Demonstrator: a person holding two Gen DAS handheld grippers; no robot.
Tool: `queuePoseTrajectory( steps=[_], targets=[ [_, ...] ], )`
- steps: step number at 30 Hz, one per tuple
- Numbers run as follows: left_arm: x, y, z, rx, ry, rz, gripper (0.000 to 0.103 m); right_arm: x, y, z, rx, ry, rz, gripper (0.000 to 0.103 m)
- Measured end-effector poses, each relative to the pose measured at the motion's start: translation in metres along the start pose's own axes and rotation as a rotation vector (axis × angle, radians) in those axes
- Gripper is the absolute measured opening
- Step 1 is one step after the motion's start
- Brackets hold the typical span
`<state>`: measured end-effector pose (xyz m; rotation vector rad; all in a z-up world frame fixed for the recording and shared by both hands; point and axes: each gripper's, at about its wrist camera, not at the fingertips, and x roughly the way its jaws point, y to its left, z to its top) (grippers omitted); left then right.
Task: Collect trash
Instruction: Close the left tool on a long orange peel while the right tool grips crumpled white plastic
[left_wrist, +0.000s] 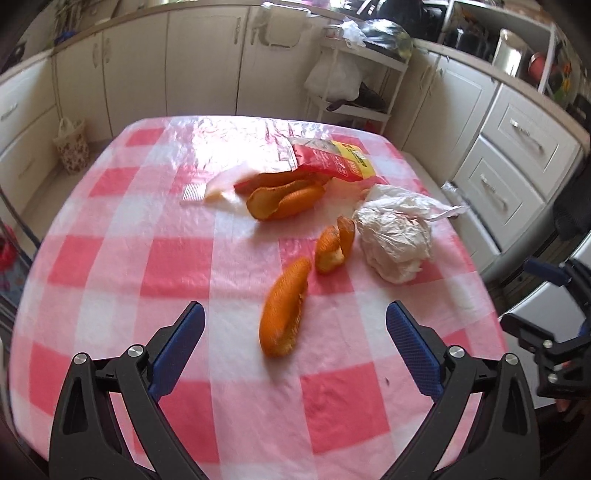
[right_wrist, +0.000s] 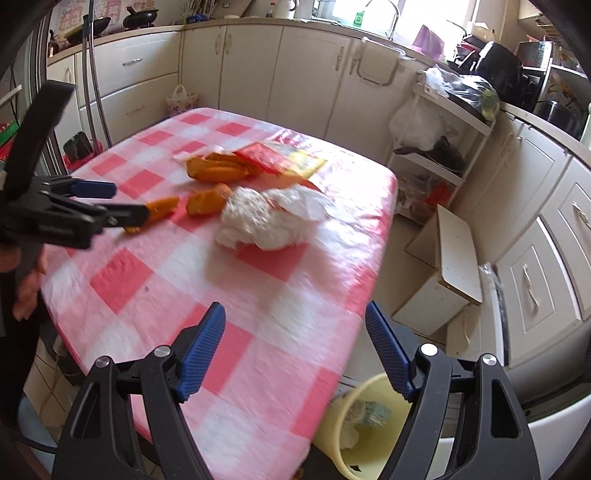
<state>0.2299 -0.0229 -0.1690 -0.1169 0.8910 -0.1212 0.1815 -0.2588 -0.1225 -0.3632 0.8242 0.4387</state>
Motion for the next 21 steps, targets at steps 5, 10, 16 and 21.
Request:
queuePoseTrajectory(
  steps=[5,10,16,21],
  targets=[
    [0.022,-0.007,0.006,0.080,0.059,0.015,0.045,0.003,0.005,0.014,0.045,-0.012,0.095,0.075],
    [0.026,0.004,-0.001,0.060,0.061,-0.028,0.020,0.013,0.013,0.025,0.051,0.001,0.108,0.075],
    [0.017,0.030,-0.006,-0.046,0.023,-0.124,0.019,0.029,0.011,0.039,0.109,0.017,0.095,0.075],
    [0.020,0.029,-0.006,-0.044,0.034,-0.154,0.019,0.048,0.021,0.055,0.108,0.034,0.066,0.079]
  ],
)
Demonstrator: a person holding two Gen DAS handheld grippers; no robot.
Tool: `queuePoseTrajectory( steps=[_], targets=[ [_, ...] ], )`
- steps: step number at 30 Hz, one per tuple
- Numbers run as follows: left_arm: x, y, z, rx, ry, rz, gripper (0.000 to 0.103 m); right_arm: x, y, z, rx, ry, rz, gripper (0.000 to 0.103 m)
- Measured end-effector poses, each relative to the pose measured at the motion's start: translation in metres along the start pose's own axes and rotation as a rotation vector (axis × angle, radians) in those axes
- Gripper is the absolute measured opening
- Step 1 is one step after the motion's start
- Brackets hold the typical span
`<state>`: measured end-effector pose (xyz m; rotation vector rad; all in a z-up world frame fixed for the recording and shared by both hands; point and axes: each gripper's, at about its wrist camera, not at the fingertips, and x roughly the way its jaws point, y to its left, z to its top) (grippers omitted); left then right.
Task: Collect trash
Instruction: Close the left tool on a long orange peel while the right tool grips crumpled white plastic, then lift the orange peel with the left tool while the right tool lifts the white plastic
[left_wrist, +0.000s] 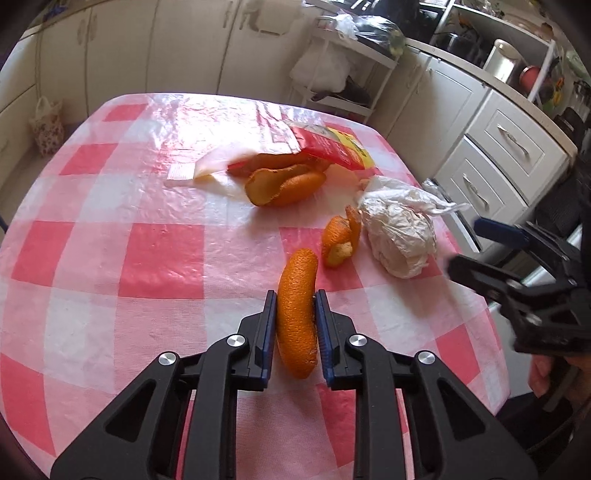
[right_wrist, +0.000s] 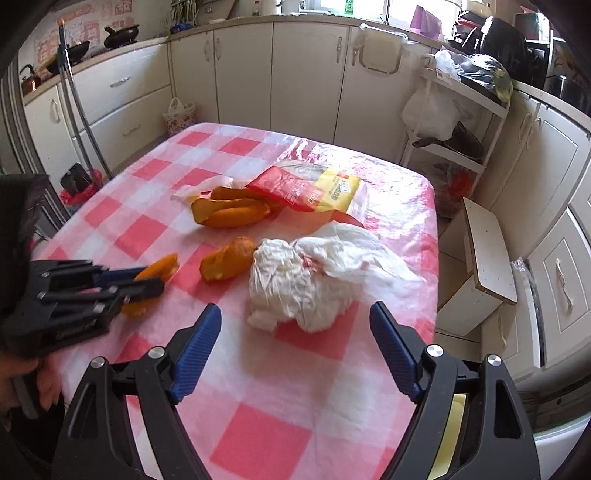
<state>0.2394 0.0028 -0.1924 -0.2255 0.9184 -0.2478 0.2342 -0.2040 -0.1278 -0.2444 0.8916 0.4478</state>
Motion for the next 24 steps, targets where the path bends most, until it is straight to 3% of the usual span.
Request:
queuePoseTrajectory(
  steps=[7,8,9,10,14,18,24],
  targets=[
    [0.002,0.005,0.001,-0.030,-0.001,-0.031,0.019,0.033,-0.001,0.011,0.021,0.061,-0.047,0.079],
    [0.002,0.006,0.001,-0.035,-0.002,-0.035,0.019,0.036,-0.003,0.012,0.027,0.065,-0.049,0.075],
    [0.002,0.006,0.001,-0.036,-0.003,-0.039,0.019,0.038,-0.003,0.013,0.030,0.070,-0.044,0.058],
    [0.003,0.006,0.001,-0.035,-0.002,-0.042,0.019,0.042,-0.004,0.014,0.035,0.087,-0.029,0.048],
    [0.003,0.006,0.001,-0.034,-0.001,-0.046,0.019,0.045,-0.004,0.013,0.031,0.106,0.021,0.028],
    [0.003,0.013,0.001,-0.065,-0.001,-0.067,0.019,0.029,-0.001,0.009,0.003,0.103,0.096,0.023],
    [0.003,0.019,0.001,-0.099,-0.009,-0.082,0.019,-0.001,0.004,-0.014,-0.048,0.127,0.292,0.023]
  ],
)
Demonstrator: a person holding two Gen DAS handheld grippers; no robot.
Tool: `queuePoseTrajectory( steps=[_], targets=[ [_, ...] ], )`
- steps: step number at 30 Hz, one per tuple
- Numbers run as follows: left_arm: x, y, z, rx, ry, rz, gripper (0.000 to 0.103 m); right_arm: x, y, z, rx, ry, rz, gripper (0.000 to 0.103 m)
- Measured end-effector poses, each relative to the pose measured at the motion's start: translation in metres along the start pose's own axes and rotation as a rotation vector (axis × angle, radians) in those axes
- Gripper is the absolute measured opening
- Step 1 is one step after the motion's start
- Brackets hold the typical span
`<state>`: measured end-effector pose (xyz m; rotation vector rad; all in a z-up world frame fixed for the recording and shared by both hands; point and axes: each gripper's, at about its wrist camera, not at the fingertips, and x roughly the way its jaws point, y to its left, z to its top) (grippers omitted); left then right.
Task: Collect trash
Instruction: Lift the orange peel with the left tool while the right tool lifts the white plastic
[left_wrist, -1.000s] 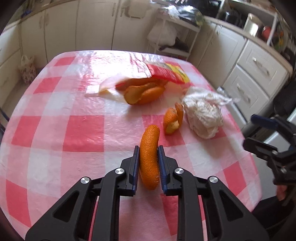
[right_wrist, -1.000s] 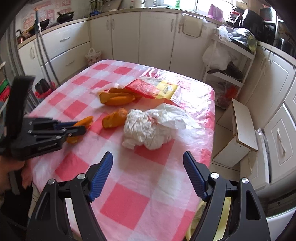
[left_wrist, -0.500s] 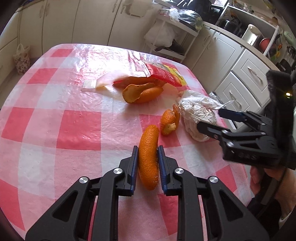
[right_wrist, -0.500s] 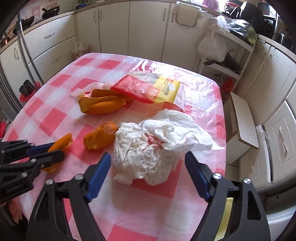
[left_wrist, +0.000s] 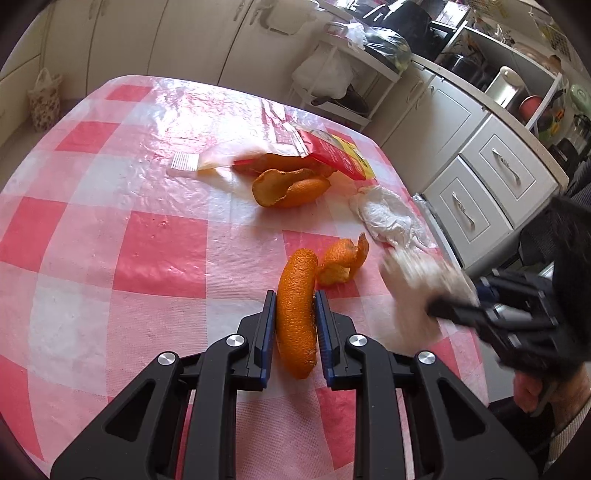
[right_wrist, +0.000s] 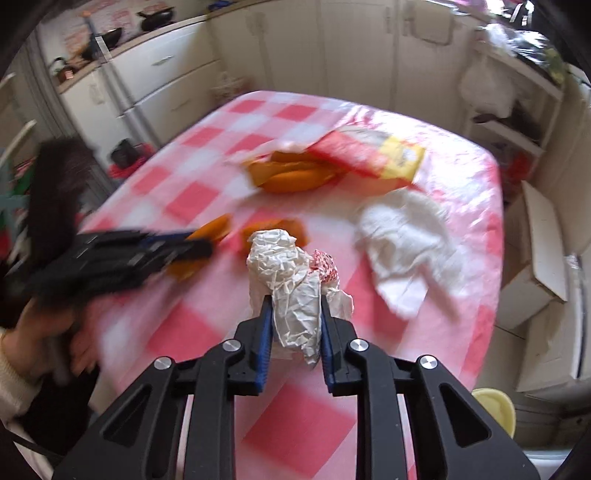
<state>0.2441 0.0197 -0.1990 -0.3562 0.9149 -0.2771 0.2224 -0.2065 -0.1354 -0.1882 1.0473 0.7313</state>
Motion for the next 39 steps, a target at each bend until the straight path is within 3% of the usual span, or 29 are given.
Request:
queuePoseTrajectory(
  steps=[2,3,8,17,22,39],
  targets=[
    [0.001,-0.001,0.000,0.004,0.001,0.006,0.019,-0.010,0.002,-0.011,0.004,0.001,0.087,0.024],
    [0.002,-0.003,0.000,0.010,0.002,0.012,0.019,-0.015,0.003,-0.015,-0.002,-0.003,0.087,0.024],
    [0.001,-0.009,-0.001,0.042,-0.010,0.034,0.019,-0.024,-0.009,-0.034,0.021,0.016,-0.049,0.025],
    [-0.018,-0.018,-0.006,0.099,-0.118,0.054,0.019,-0.041,-0.005,-0.050,0.006,-0.032,-0.118,0.029],
    [-0.031,-0.024,-0.014,0.109,-0.166,0.092,0.019,-0.042,0.000,-0.056,-0.023,-0.038,-0.132,0.031],
    [-0.035,-0.055,-0.040,0.127,-0.140,0.019,0.019,-0.041,-0.009,-0.063,-0.011,-0.056,-0.124,0.031]
  ],
)
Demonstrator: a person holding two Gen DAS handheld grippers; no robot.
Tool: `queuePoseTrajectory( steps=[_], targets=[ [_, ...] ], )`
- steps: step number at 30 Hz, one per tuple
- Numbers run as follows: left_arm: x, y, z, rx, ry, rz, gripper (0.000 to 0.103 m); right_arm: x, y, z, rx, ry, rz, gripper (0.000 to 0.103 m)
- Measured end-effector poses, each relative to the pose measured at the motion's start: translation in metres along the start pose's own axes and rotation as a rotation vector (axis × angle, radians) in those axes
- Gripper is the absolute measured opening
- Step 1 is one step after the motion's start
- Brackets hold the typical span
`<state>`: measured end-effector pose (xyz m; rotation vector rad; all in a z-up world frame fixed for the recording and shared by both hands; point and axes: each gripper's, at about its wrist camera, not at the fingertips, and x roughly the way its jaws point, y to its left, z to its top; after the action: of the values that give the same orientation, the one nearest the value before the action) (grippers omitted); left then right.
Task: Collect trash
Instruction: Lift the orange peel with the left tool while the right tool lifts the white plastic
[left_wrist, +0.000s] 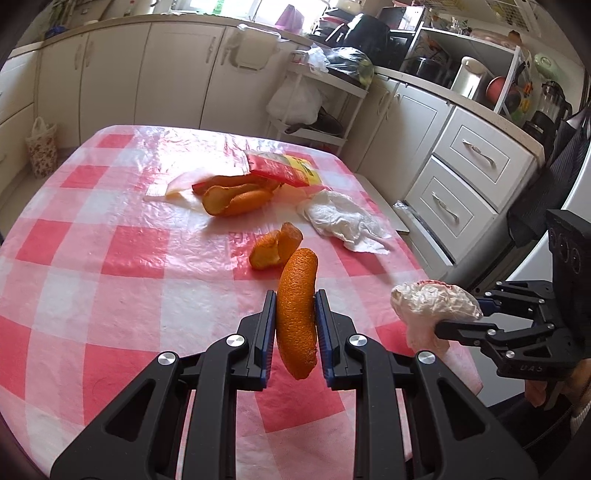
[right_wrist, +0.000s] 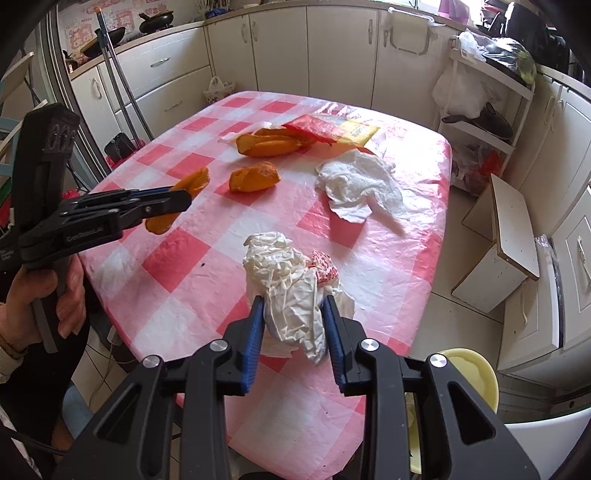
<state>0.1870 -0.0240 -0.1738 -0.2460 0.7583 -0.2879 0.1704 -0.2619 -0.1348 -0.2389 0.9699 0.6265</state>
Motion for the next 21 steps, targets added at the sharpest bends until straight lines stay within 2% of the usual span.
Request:
queuePoseTrajectory(
  steps=[7,21],
  targets=[
    [-0.001,-0.003,0.006,-0.007,-0.010,-0.012,0.019,-0.004,-0.004,0.000,0.012,-0.022,0.003,0.031],
    [0.008,-0.037,0.007,0.052,0.008,-0.045,0.019,-0.019,-0.020,-0.007,0.042,-0.061,-0.001,0.031]
  ],
)
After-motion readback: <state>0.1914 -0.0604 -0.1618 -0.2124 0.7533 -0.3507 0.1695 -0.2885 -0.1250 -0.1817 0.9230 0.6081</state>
